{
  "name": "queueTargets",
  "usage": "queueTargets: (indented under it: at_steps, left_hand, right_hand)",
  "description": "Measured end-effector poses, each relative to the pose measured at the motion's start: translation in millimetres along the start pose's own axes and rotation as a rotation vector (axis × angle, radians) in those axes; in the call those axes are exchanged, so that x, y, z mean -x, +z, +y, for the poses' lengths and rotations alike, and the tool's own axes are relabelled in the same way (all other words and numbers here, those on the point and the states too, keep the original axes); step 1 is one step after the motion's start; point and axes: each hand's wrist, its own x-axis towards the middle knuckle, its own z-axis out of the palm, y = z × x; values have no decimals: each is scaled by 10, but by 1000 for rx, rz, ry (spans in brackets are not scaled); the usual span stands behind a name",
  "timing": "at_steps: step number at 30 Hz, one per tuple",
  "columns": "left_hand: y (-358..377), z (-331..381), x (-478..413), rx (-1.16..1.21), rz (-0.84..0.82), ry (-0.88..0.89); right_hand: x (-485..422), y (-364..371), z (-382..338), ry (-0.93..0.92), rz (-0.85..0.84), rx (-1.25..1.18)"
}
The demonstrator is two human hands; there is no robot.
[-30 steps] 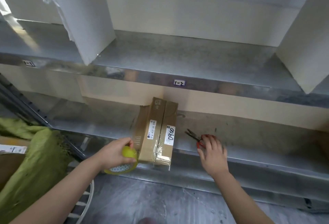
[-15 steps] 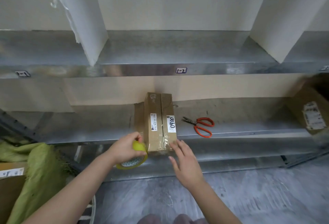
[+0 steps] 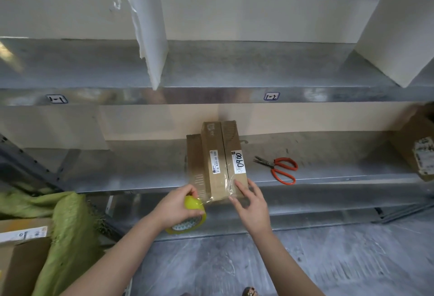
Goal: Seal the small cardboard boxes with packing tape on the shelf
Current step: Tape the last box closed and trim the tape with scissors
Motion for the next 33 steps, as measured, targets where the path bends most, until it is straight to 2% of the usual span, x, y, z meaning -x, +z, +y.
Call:
queueTargets:
  at_steps: [3, 9, 13, 17, 20, 22, 28, 33]
  left_hand:
    - [-51, -74, -17, -126, 2, 35]
    - [-181, -110, -89, -548, 32, 88]
    - [-345, -320, -13, -412, 67, -41]
    - [-322, -362, 114, -281, 96, -40]
    - [-317, -285, 164, -205, 131, -19]
    - [-329, -212, 180, -184, 158, -5]
    - [-348, 84, 206, -153, 285, 43]
    - [-385, 183, 262, -172, 297, 45]
  right_hand:
    - [-36, 41, -46, 17, -9, 39]
    - [-58, 113, -107, 62, 14, 45]
    - [-37, 99, -122, 62, 22, 38]
    - [-12, 61, -219, 23, 17, 198]
    - [-5, -3, -339, -89, 64, 334]
    - [-29, -8, -461, -190, 30, 374]
    - [-122, 216, -940, -456, -257, 311]
    - [-114, 387, -1097, -377, -307, 88]
